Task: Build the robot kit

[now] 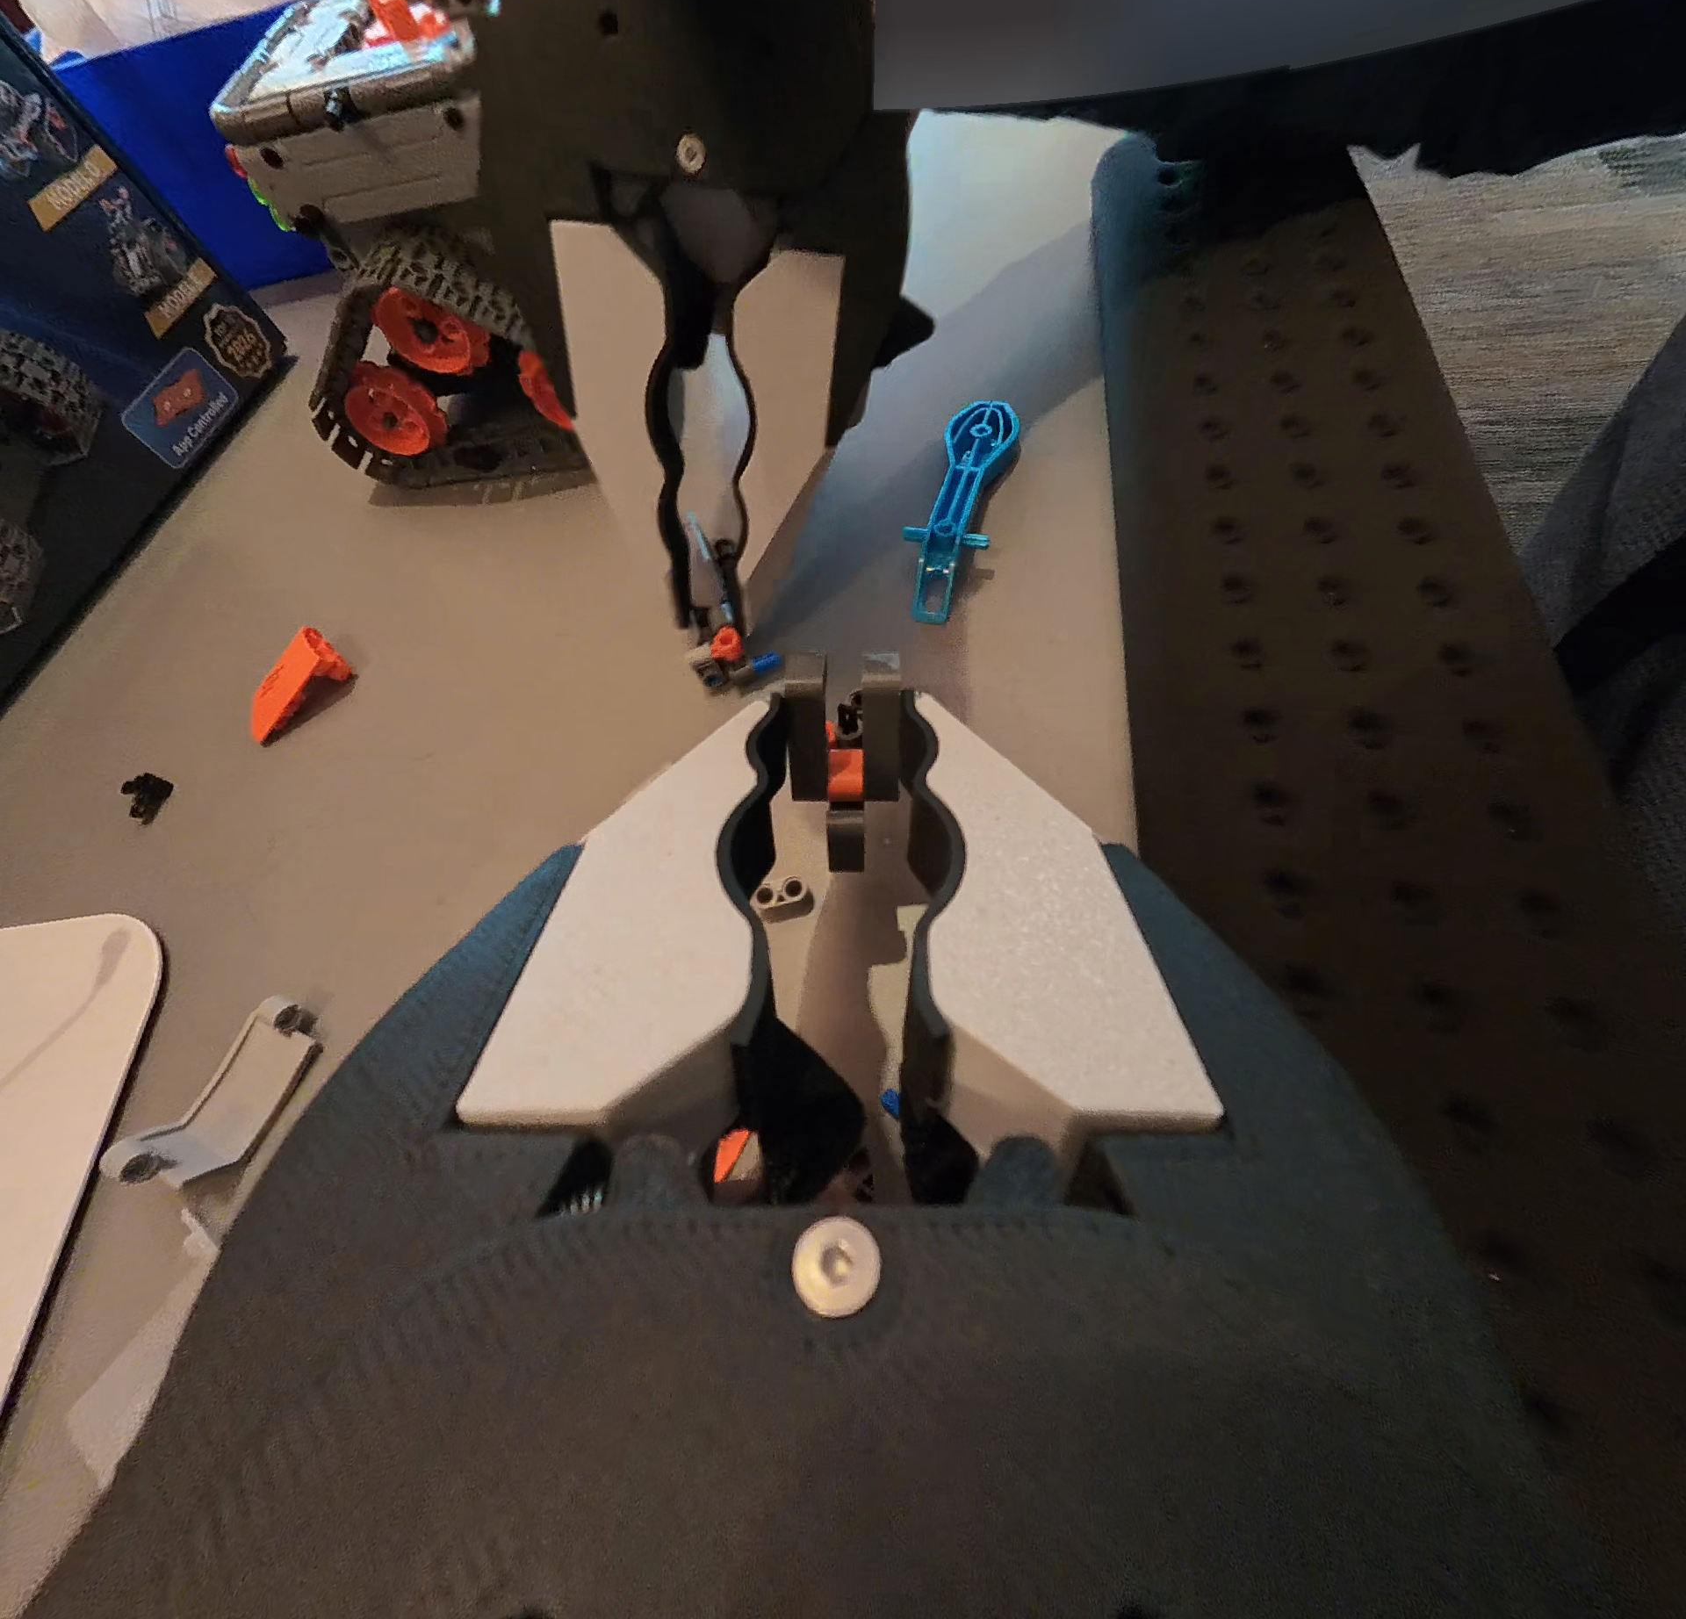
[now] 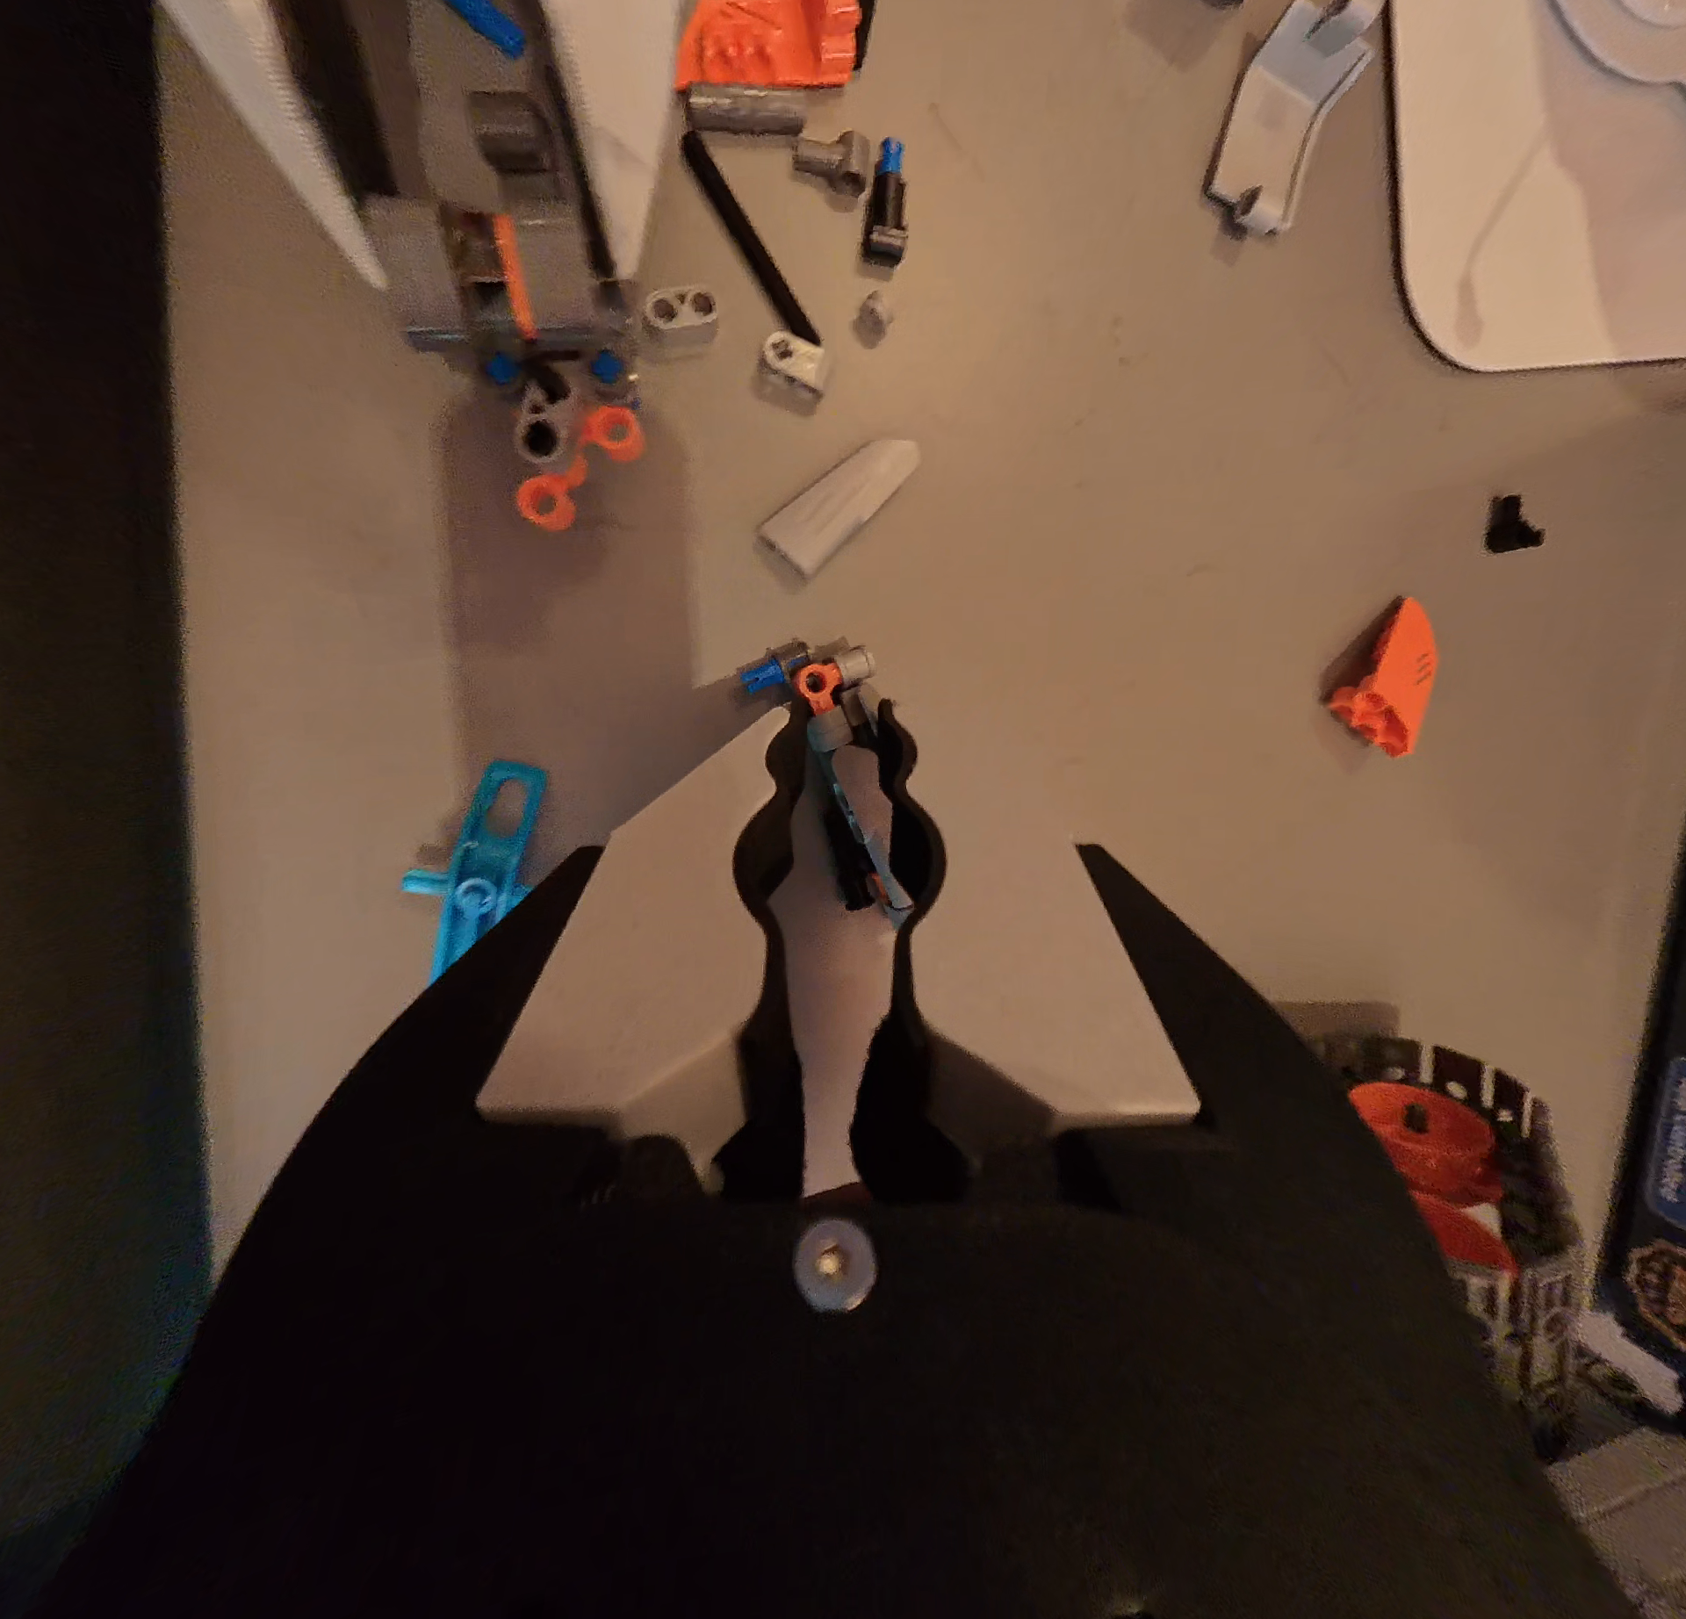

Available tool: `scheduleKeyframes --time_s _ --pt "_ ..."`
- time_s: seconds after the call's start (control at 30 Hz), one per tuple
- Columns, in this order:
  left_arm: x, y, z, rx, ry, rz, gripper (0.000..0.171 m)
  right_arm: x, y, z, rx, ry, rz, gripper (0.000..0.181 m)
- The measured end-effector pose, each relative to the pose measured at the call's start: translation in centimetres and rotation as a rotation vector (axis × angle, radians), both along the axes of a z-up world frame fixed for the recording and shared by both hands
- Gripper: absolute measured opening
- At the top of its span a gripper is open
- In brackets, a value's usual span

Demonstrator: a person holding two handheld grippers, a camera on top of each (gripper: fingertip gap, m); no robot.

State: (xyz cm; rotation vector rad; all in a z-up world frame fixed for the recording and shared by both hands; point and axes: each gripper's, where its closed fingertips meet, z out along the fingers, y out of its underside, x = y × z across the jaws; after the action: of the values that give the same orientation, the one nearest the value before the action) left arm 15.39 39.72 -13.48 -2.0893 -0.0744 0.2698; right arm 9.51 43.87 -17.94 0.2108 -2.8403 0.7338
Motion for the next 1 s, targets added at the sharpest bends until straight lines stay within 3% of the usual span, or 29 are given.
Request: scheduleKeyframes --time_s 0.2,0.37,0.6,0.7,1.0 --pt "0.2 0.6 -1.4 -0.055 -0.023 -0.014 0.022 2.1 1.5 0.1 -0.023 -0.065 0.007 0.026" --pt "0.0 0.7 -2.4 -0.106 -0.028 -0.009 0.022 1.3 1.6 1.2 -0.085 -0.087 0.0 0.028" --pt "-0.3 0.6 -2.6 -0.115 -0.038 0.014 0.023 0.9 1.8 -0.7 0.018 -0.078 0.053 0.027" --pt "-0.7 0.3 -2.9 -0.135 -0.019 0.028 0.025 0.7 1.5 -1.0 0.003 -0.066 0.053 0.016" --pt "-1.7 0.7 -0.3 -0.022 -0.032 0.073 0.037 0.8 0.7 2.2 -0.184 0.096 0.04 0.015"
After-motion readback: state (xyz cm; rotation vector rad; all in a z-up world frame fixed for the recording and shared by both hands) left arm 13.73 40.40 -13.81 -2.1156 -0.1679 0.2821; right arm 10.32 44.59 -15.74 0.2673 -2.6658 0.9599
